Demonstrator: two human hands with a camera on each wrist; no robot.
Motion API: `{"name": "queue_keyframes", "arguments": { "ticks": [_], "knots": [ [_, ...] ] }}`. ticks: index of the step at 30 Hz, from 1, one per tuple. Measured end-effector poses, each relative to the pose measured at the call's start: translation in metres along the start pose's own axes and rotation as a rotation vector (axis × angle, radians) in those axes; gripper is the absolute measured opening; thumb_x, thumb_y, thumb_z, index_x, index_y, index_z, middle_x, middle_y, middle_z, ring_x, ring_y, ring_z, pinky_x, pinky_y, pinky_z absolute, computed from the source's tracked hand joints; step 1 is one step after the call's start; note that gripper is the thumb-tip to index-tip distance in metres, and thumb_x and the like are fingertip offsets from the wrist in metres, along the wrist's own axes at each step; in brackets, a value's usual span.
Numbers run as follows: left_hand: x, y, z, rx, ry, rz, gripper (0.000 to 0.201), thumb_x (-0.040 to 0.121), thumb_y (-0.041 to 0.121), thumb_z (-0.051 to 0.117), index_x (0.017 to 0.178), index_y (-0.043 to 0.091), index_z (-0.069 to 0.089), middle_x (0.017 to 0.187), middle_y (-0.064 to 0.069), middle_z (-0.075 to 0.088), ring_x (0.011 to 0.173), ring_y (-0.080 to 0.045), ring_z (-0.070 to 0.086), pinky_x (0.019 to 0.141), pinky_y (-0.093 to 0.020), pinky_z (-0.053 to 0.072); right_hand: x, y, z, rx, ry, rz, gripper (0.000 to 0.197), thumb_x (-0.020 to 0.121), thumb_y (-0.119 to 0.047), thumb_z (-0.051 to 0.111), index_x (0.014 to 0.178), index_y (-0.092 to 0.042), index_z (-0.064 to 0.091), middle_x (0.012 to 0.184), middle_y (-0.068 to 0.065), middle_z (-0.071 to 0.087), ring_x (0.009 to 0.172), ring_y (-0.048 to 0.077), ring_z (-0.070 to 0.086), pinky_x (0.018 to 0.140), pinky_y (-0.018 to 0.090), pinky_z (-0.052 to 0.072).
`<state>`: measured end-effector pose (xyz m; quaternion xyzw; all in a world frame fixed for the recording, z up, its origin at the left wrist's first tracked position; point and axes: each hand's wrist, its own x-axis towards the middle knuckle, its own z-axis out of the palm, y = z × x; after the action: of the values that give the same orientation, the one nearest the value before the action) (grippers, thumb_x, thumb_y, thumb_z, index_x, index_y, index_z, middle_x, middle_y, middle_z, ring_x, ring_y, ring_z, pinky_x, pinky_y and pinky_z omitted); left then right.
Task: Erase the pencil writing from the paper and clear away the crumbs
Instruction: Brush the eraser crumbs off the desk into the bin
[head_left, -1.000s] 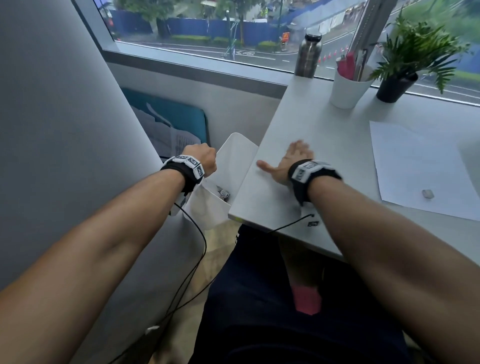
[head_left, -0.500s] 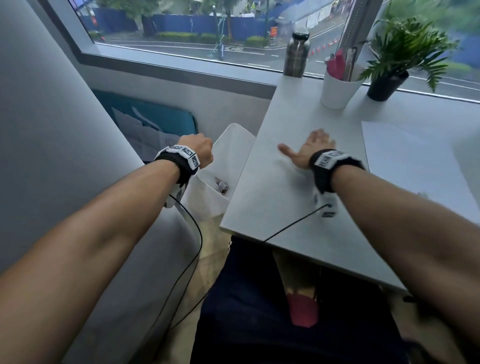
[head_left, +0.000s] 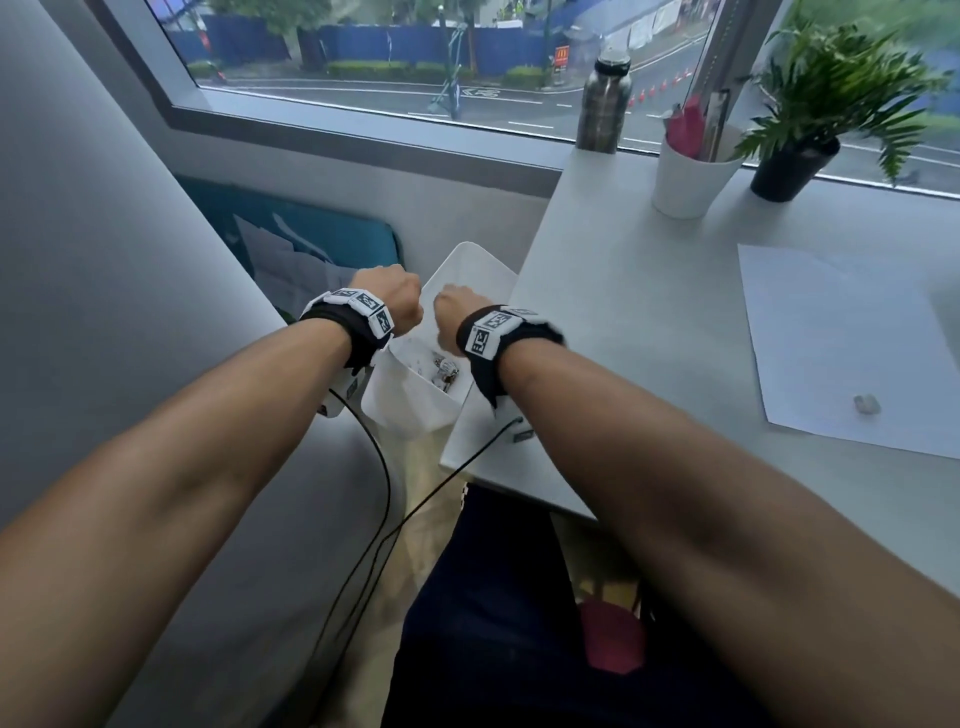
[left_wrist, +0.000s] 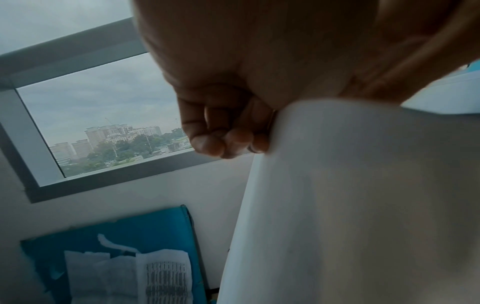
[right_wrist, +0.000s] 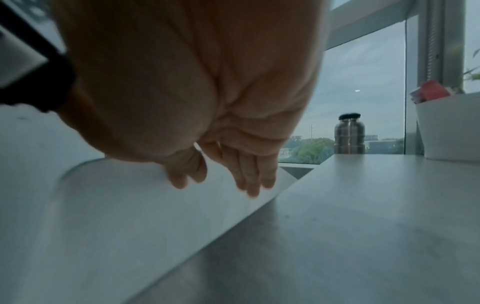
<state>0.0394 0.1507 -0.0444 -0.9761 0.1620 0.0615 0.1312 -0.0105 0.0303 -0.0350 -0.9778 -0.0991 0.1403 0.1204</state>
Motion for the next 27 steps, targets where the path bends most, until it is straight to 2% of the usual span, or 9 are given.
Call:
{"name": "queue_keyframes", "arguments": {
  "ticks": [4, 6, 9, 11, 13, 16, 20, 23, 27],
  "knots": [
    [-0.006, -0.01, 0.005, -0.016, -0.008, 0.0, 0.015, 0.088, 0.022, 0.049, 0.081, 0.011, 0.057, 0.1, -0.017, 0.067, 0.09, -0.038, 0.064, 0.073, -0.037, 0.049, 0.007, 0.008, -0.013, 0.027, 0.154, 0.026, 0.013, 0.091, -0.003, 0.056, 0.103, -0.001, 0.059, 0.116, 0.021, 0.058, 0.103, 0.039, 0.062, 0.077, 0.037, 0.046],
    [-0.009, -0.012, 0.007, -0.029, -0.013, -0.006, 0.018, 0.087, 0.023, 0.049, 0.085, 0.01, 0.06, 0.1, -0.016, 0.067, 0.09, -0.038, 0.064, 0.075, -0.038, 0.051, 0.013, 0.004, -0.011, 0.036, 0.12, -0.009, 0.002, 0.086, -0.002, 0.059, 0.088, -0.002, 0.06, 0.109, 0.02, 0.062, 0.092, 0.036, 0.064, 0.069, 0.034, 0.045],
    [-0.015, -0.014, 0.012, -0.021, -0.02, -0.019, 0.024, 0.089, 0.024, 0.049, 0.095, 0.007, 0.065, 0.103, -0.018, 0.066, 0.093, -0.039, 0.064, 0.077, -0.039, 0.051, 0.019, 0.008, -0.003, 0.012, -0.009, -0.154, 0.037, 0.077, 0.002, 0.059, 0.109, -0.013, 0.072, 0.115, 0.012, 0.066, 0.1, 0.03, 0.064, 0.079, 0.029, 0.05],
    [-0.019, -0.014, 0.015, -0.018, -0.018, -0.019, 0.024, 0.09, 0.023, 0.049, 0.094, 0.005, 0.065, 0.103, -0.019, 0.066, 0.093, -0.039, 0.063, 0.077, -0.04, 0.05, 0.015, 0.021, -0.003, 0.027, -0.03, -0.14, 0.056, 0.075, -0.005, 0.067, 0.129, -0.019, 0.062, 0.128, 0.006, 0.061, 0.115, 0.024, 0.058, 0.093, 0.028, 0.048],
    [-0.023, -0.011, 0.017, -0.025, -0.011, -0.015, 0.024, 0.089, 0.021, 0.049, 0.093, 0.004, 0.065, 0.104, -0.02, 0.066, 0.095, -0.039, 0.063, 0.078, -0.04, 0.05, 0.009, 0.045, -0.01, 0.028, -0.009, -0.052, 0.064, 0.076, -0.027, 0.076, 0.135, -0.015, 0.053, 0.135, 0.007, 0.057, 0.123, 0.026, 0.053, 0.1, 0.032, 0.045],
    [-0.031, -0.008, 0.019, -0.031, -0.014, -0.003, 0.022, 0.09, 0.02, 0.048, 0.091, 0.004, 0.064, 0.105, -0.02, 0.065, 0.096, -0.039, 0.063, 0.078, -0.039, 0.05, -0.005, 0.093, -0.021, -0.094, 0.032, 0.135, 0.07, 0.082, -0.06, 0.063, 0.127, -0.008, 0.053, 0.136, 0.015, 0.053, 0.124, 0.034, 0.05, 0.102, 0.042, 0.044],
    [-0.043, -0.004, 0.02, -0.029, -0.016, 0.003, 0.022, 0.09, 0.02, 0.048, 0.091, 0.005, 0.064, 0.105, -0.02, 0.066, 0.095, -0.039, 0.063, 0.078, -0.039, 0.05, -0.043, 0.127, -0.003, -0.142, -0.11, 0.359, 0.115, 0.079, -0.083, 0.038, 0.154, -0.004, 0.002, 0.163, 0.014, -0.004, 0.15, 0.033, 0.001, 0.12, 0.051, 0.011],
    [-0.049, -0.002, 0.024, -0.031, -0.013, 0.0, 0.017, 0.089, 0.02, 0.048, 0.083, 0.008, 0.058, 0.105, -0.019, 0.066, 0.095, -0.039, 0.063, 0.078, -0.04, 0.05, -0.057, 0.09, 0.018, -0.136, -0.174, 0.187, 0.129, 0.067, -0.095, 0.032, 0.153, -0.009, -0.013, 0.161, 0.009, -0.021, 0.148, 0.034, -0.016, 0.121, 0.049, -0.002],
    [-0.056, 0.001, 0.035, -0.037, -0.024, -0.04, 0.025, 0.089, 0.022, 0.048, 0.098, 0.006, 0.065, 0.108, -0.018, 0.066, 0.098, -0.039, 0.064, 0.079, -0.039, 0.05, -0.064, 0.015, 0.039, -0.22, -0.254, -0.055, 0.12, 0.068, -0.096, 0.023, 0.156, -0.016, 0.004, 0.164, 0.002, -0.009, 0.15, 0.027, -0.013, 0.12, 0.052, -0.007]
  ]
}}
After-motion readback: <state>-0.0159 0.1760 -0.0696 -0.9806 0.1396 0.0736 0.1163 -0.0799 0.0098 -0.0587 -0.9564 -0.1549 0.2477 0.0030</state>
